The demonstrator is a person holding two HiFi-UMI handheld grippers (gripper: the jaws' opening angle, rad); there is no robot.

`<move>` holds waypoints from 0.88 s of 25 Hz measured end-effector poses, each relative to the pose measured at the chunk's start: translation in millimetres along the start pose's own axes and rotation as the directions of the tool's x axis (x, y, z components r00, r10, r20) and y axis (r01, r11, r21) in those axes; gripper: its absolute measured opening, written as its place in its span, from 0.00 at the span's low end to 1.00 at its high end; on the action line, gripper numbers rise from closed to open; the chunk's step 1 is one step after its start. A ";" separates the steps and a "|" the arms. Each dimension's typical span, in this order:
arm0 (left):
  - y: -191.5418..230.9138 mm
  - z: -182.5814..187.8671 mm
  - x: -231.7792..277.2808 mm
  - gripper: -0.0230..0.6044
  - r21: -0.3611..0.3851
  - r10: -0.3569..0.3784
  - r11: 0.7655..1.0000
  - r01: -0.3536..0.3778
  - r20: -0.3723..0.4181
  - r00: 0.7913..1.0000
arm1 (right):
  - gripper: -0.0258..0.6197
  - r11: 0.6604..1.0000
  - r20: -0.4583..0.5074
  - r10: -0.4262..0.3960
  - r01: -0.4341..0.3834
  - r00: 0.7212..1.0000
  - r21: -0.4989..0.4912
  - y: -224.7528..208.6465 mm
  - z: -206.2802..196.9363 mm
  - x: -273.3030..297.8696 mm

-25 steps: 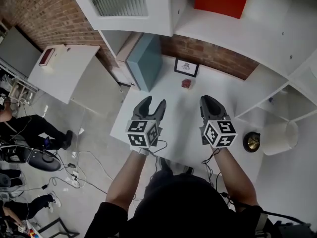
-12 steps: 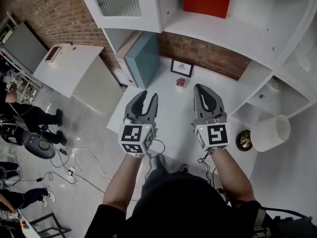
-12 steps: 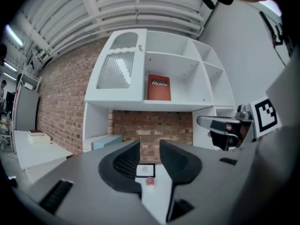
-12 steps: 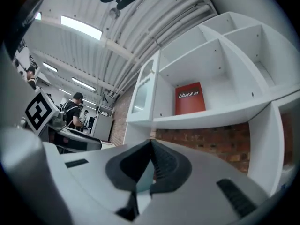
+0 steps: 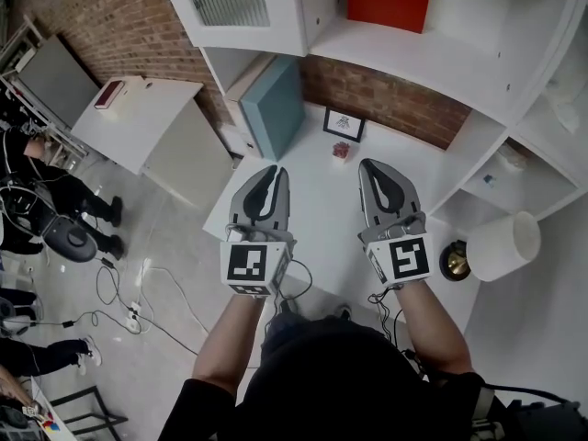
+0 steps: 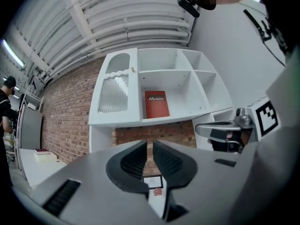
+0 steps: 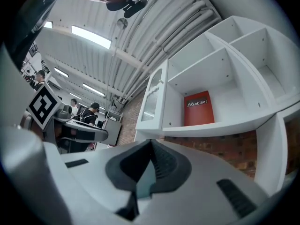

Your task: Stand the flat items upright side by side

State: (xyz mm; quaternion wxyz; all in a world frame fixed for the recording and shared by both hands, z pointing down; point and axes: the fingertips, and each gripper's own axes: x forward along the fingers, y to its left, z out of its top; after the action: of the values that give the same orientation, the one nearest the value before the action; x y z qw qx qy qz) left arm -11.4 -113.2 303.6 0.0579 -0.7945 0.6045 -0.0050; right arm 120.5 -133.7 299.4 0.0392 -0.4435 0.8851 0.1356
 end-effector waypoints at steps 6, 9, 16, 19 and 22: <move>30.0 -13.0 2.9 0.10 -0.009 0.010 1.000 -0.011 -0.032 0.999 | 0.04 1.000 -0.018 -0.017 0.017 1.000 -0.016 10.0 1.3 20.5; 45.8 -19.9 5.6 0.10 -0.008 0.006 1.000 -0.007 -0.055 0.998 | 0.04 1.000 -0.038 -0.029 0.028 0.999 -0.006 15.6 -4.7 30.4; 70.4 -30.5 11.0 0.10 -0.031 -0.024 0.999 0.022 -0.073 0.997 | 0.04 0.998 -0.067 -0.061 0.060 0.996 -0.016 23.7 -12.2 48.5; 79.8 -32.6 10.8 0.10 -0.042 -0.029 0.999 0.026 -0.070 0.997 | 0.04 0.998 -0.082 -0.065 0.064 0.995 -0.009 28.1 -15.7 55.0; 88.7 -33.0 10.4 0.10 -0.042 -0.025 0.999 0.022 -0.073 0.997 | 0.04 0.998 -0.092 -0.069 0.068 0.993 -0.006 31.7 -17.2 61.3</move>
State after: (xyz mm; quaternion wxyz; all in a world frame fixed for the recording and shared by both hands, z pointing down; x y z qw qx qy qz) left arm -96.4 -149.3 327.0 0.0191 -0.8018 0.5969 -0.0223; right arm 59.2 -167.9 310.8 0.0024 -0.4795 0.8700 0.1149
